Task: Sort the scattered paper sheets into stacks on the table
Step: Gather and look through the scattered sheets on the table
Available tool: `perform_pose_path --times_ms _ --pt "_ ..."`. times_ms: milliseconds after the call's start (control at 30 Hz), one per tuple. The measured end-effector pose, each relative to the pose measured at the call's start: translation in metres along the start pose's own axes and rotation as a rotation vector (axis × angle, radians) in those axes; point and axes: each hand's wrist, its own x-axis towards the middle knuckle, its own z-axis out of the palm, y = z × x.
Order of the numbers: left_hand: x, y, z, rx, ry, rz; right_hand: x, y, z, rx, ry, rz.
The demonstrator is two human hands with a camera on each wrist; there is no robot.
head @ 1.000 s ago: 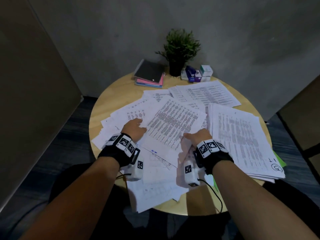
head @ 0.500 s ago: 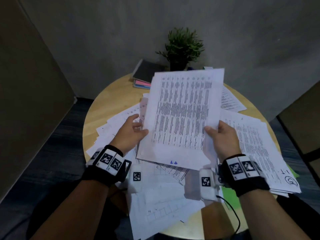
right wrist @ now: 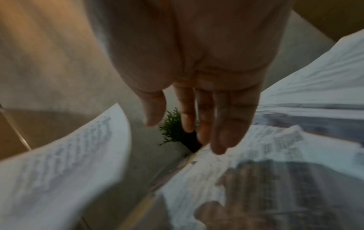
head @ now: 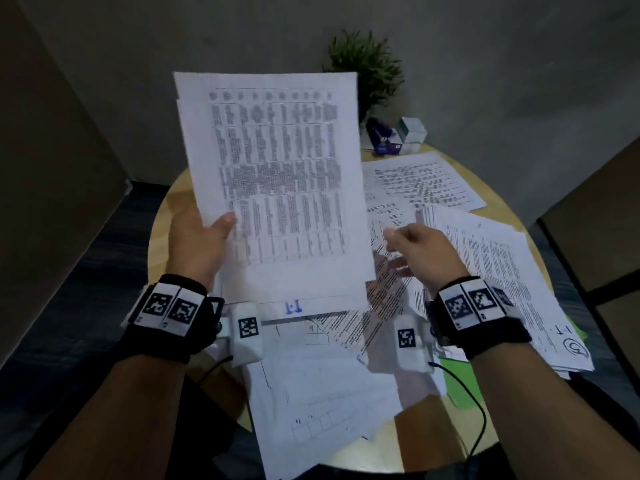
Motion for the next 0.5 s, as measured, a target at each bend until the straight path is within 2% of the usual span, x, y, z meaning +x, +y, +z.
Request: perform_pose_path --times_ms 100,200,333,500 --pt "0.011 -0.007 -0.010 0.061 0.055 0.012 0.008 0.018 -0.001 -0.433 0.010 0.079" --pt "0.013 -0.011 -0.014 0.100 0.059 0.013 0.016 0.020 0.010 -0.609 0.041 0.187" --pt "0.012 -0.012 -0.012 0.087 0.051 -0.002 0.017 0.021 0.020 -0.648 0.117 0.315" --pt "0.013 -0.014 -0.011 0.058 0.029 -0.017 0.016 0.035 0.031 -0.617 0.070 0.333"
